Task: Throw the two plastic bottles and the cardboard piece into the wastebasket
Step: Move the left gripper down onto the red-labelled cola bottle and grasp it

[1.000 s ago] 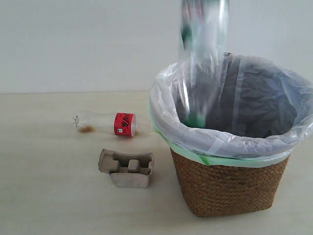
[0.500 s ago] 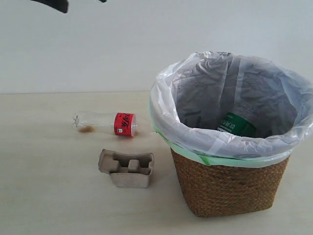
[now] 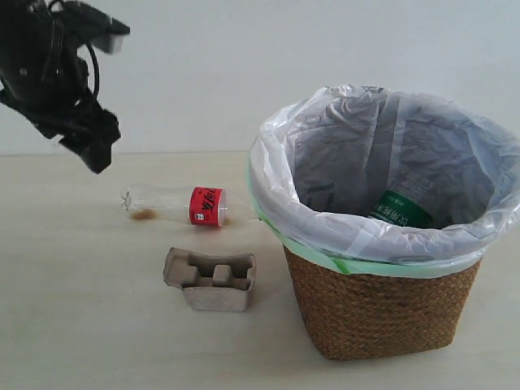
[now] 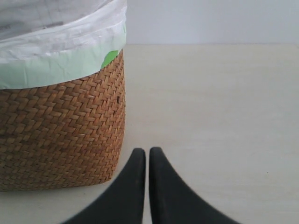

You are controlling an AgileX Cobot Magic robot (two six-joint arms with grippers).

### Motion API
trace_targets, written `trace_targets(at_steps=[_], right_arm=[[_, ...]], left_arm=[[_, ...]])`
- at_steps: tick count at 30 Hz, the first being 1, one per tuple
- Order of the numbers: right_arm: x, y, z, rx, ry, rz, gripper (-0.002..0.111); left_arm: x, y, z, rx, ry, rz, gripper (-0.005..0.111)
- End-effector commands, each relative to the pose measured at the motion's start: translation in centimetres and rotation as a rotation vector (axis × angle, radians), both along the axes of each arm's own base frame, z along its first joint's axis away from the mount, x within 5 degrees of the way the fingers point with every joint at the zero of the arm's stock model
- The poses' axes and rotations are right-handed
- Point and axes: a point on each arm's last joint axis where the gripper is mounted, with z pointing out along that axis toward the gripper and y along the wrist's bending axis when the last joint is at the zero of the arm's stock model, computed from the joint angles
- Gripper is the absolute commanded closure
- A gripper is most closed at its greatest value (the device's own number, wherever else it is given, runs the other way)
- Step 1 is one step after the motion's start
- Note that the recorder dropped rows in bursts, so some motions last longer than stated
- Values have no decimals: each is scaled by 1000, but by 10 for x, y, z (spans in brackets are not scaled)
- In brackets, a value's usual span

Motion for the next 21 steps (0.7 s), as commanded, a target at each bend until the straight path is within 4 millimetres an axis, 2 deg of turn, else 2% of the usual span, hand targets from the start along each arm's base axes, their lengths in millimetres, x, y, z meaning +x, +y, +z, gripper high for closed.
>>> trace_targets(at_steps=[1,6,13,17,21], right_arm=[[0,0,1,0,-15,2,108],[0,0,1,0,-15,2,108],[0,0,1,0,-15,2,108],[0,0,1,0,-15,2,108],[0,0,1,0,-15,2,108]], left_arm=[[5,1,-29,117,92,-167,33],[12,-2,-53,186,171,-347,33],[34,-8,-58,250,-1,-551,33],[43,-14,-55,250,-116,-612,33],[51,-17,-66,261,-139,-647,33]])
